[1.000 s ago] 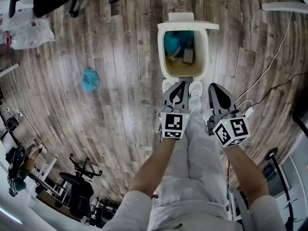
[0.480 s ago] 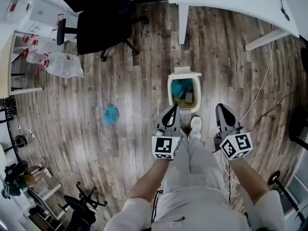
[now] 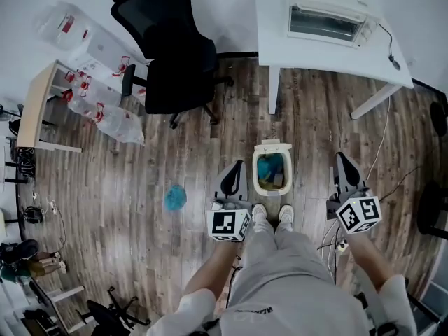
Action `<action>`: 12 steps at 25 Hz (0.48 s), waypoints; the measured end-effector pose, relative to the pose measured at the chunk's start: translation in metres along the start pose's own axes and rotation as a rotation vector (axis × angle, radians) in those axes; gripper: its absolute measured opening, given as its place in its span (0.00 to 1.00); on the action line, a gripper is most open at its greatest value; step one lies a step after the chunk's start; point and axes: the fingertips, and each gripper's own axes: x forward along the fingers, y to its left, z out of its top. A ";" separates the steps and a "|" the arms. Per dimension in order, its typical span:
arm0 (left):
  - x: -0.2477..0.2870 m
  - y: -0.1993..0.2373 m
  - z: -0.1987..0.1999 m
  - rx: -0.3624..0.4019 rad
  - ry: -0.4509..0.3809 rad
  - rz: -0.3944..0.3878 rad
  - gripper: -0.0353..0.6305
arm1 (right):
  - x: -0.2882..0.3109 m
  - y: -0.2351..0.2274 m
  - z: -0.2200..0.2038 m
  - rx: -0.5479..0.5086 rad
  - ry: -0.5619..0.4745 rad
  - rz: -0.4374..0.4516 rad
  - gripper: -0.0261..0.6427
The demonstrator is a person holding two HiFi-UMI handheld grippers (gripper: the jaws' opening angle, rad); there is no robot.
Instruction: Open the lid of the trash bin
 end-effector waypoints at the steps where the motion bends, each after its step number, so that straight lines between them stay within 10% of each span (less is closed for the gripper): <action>1: -0.005 0.002 0.016 0.014 -0.020 0.005 0.06 | -0.006 0.002 0.015 -0.008 -0.021 -0.002 0.06; 12: -0.039 0.004 0.147 0.094 -0.203 0.026 0.06 | -0.062 -0.017 0.121 -0.039 -0.190 -0.053 0.06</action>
